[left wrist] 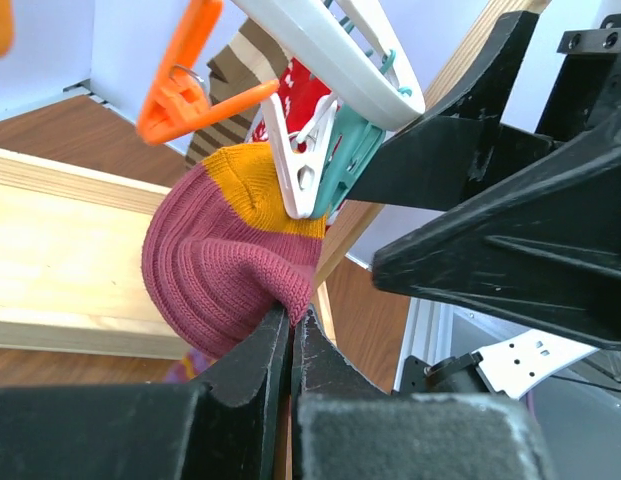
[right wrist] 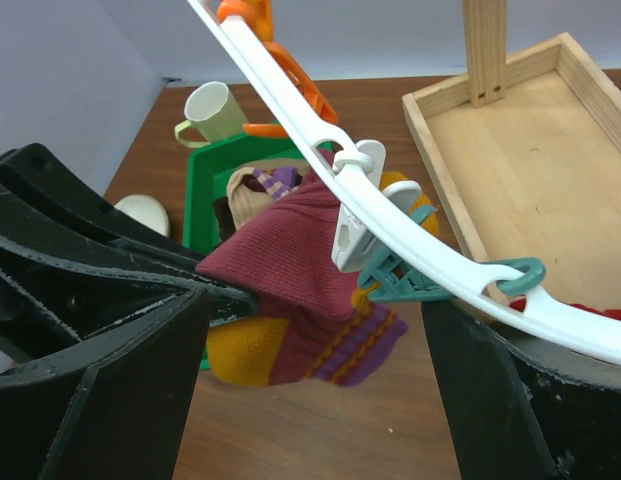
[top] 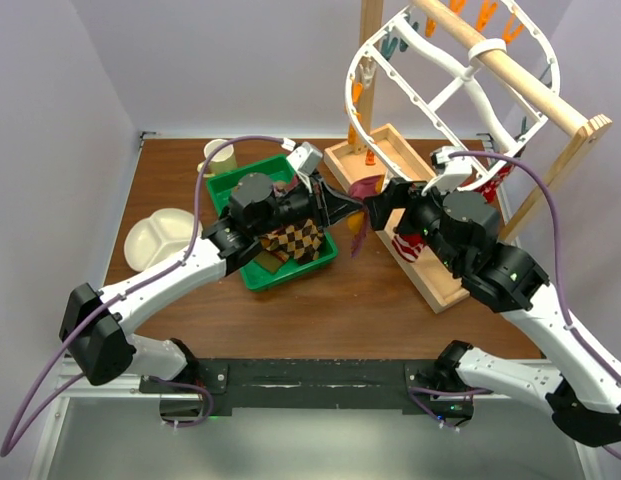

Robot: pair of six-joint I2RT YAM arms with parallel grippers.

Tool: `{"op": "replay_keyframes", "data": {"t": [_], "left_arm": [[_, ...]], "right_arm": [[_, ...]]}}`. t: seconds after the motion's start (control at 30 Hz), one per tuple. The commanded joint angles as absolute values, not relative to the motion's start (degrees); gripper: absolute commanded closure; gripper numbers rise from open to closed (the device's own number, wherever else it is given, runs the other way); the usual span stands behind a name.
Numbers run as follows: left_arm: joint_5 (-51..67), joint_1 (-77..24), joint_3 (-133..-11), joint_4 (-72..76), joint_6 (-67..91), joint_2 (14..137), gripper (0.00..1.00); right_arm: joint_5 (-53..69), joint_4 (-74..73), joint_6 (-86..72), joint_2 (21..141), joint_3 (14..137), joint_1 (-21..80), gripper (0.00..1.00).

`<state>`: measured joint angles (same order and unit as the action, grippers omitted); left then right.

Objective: Remove the socks clipped to the hanger
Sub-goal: Remove the sock from the hanger.

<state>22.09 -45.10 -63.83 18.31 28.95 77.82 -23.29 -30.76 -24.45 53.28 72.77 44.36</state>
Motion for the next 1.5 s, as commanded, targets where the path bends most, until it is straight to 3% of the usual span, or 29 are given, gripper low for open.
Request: {"op": "replay_keyframes", "data": {"t": [0.0, 0.53, 1.03, 1.47], "left_arm": [[24.7, -43.33, -63.28, 20.65, 31.55, 76.99, 1.0], [29.61, -42.45, -62.05, 19.77, 32.17, 78.05, 1.0], [35.68, -42.45, -58.54, 19.51, 32.96, 79.54, 1.0], [35.68, -42.36, -58.36, 18.98, 32.34, 80.07, 1.0]], "right_arm": [[-21.8, -28.56, -23.03, 51.95, 75.94, 44.56, 0.08], [-20.57, -34.01, -28.74, 39.21, 66.89, 44.47, 0.08], [-15.91, -26.54, -31.82, 32.61, 49.93, 44.47, 0.11], [-18.28, -30.59, -25.41, 34.8, 59.49, 44.56, 0.1]]}}
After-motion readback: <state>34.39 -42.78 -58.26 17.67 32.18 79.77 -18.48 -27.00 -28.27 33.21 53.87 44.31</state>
